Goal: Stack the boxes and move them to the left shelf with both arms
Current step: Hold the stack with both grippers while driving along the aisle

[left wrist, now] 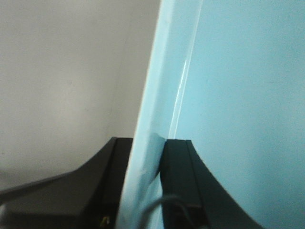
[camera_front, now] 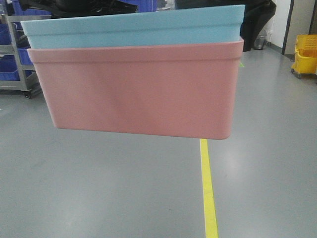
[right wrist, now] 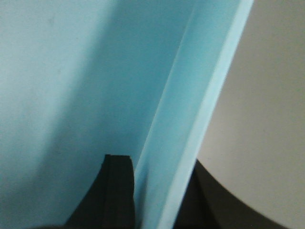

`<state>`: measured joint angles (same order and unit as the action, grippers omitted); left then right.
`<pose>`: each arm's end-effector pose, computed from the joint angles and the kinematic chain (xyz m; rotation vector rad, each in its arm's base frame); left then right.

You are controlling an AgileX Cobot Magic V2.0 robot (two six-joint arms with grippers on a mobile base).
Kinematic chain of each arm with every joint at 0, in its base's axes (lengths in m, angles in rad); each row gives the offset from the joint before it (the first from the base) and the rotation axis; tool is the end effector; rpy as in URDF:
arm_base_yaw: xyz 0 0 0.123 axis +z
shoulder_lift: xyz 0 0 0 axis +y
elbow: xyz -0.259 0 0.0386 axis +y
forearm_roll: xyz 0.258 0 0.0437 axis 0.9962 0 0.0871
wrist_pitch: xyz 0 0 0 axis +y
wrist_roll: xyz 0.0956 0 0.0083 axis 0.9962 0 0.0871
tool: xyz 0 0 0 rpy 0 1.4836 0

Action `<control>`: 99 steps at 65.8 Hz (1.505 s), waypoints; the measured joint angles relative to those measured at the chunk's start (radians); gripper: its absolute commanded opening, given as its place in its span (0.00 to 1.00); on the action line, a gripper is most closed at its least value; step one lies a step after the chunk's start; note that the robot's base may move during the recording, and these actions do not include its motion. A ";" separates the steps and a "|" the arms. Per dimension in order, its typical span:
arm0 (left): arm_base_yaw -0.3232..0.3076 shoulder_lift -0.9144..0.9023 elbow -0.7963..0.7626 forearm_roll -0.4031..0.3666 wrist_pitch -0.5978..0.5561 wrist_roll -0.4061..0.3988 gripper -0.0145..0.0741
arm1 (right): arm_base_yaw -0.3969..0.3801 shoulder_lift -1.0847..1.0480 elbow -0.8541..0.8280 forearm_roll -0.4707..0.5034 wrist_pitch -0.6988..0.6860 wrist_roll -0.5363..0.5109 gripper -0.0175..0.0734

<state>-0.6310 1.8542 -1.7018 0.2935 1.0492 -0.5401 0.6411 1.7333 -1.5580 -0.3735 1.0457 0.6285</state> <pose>0.3482 -0.2246 0.2823 0.2326 2.5971 -0.0190 0.3249 0.2046 0.2891 -0.1667 2.5756 -0.0435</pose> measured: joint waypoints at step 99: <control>-0.001 0.002 0.000 0.000 -0.008 0.000 0.16 | 0.000 0.000 0.000 -0.004 0.006 0.000 0.25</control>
<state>-0.6325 1.8565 -1.7018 0.2935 1.0412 -0.5401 0.6411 1.7333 -1.5580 -0.3773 1.0518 0.6285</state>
